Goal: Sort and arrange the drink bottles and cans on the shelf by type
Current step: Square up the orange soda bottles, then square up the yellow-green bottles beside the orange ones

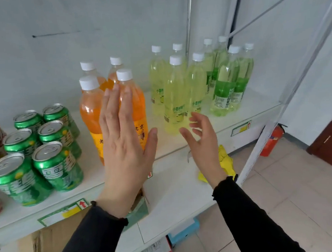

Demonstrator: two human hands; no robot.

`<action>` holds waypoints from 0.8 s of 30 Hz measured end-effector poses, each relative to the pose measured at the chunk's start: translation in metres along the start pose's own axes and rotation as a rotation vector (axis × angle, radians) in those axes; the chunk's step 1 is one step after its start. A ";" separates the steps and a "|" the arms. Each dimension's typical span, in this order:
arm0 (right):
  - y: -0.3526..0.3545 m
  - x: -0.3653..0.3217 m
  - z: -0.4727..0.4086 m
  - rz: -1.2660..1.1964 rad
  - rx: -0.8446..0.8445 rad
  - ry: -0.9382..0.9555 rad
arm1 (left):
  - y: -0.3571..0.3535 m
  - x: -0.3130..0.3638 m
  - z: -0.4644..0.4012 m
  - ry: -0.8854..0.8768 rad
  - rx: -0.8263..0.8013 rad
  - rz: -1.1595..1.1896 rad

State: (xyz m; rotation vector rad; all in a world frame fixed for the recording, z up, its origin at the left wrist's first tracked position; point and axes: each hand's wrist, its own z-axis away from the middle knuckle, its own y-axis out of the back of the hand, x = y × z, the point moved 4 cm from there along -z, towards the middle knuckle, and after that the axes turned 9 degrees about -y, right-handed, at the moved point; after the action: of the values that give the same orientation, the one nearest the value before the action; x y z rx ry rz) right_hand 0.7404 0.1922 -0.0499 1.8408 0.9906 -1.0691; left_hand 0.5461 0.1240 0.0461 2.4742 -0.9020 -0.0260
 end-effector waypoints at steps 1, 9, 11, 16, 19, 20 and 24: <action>0.014 0.004 -0.011 -0.011 0.040 0.006 | -0.010 0.006 -0.006 0.016 -0.014 0.030; 0.047 0.051 -0.100 0.100 -0.248 -0.040 | -0.108 0.012 -0.065 0.307 -0.162 0.194; 0.042 0.054 -0.117 0.114 -0.362 -0.029 | -0.123 0.006 -0.079 0.401 -0.161 0.214; 0.029 0.060 -0.135 0.130 -0.543 0.041 | -0.146 -0.001 -0.090 0.521 -0.280 0.143; 0.027 0.065 -0.138 0.102 -0.585 0.080 | -0.147 -0.003 -0.091 0.553 -0.316 0.129; 0.027 0.066 -0.139 0.093 -0.601 0.082 | -0.147 -0.004 -0.091 0.568 -0.325 0.146; 0.030 0.068 -0.142 0.065 -0.633 0.102 | -0.144 -0.008 -0.092 0.573 -0.335 0.200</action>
State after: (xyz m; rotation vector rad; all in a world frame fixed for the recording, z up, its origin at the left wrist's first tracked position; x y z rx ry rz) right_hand 0.8341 0.3225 -0.0555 1.3976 1.1562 -0.5337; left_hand 0.6434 0.2644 0.0582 1.9133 -0.8021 0.5287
